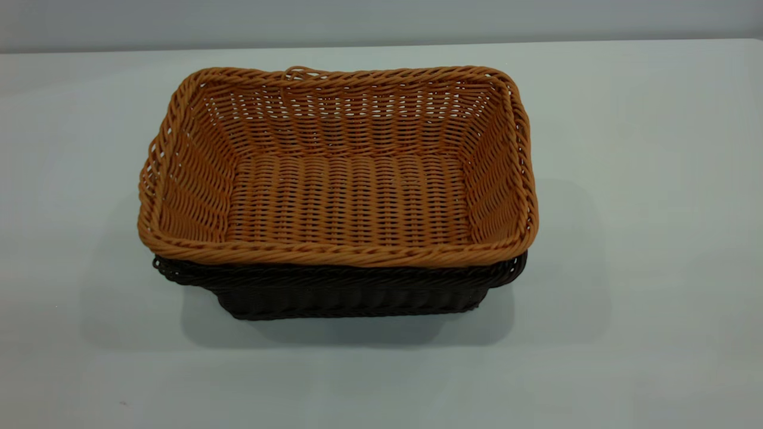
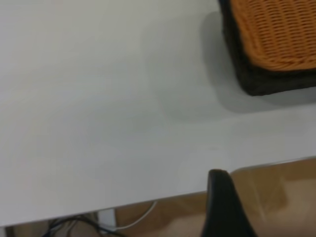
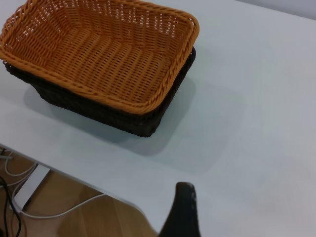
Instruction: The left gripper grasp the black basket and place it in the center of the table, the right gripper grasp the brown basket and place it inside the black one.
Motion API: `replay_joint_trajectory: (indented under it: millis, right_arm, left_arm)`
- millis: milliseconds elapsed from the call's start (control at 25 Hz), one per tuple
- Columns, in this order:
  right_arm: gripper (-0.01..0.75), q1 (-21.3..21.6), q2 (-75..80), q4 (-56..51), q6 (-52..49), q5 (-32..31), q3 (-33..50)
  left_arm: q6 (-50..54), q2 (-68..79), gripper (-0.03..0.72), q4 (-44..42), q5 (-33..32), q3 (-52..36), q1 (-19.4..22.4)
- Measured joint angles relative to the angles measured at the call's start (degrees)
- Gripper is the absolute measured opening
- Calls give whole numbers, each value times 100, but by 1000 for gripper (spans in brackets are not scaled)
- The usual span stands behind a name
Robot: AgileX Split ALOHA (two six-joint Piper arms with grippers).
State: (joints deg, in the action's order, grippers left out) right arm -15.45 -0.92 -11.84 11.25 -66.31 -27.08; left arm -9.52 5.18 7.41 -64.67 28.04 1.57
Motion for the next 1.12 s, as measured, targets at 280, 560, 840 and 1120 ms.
replay_joint_trajectory:
  millis: [280,560,840,1120]
  right_arm:
    - [591,0,0,0,0,0,0]
    - [591,0,0,0,0,0,0]
    - [591,0,0,-6,0,0,0]
    - [591,0,0,-17,0,0,0]
  left_arm:
    - [0,0,400,-47,0,0,0]
    - [0,-284,400,-63,5,0,-122]
    - [279,-630,400,-26,-1,0,-711]
    - [341,-630,400,-229,5,0,-282]
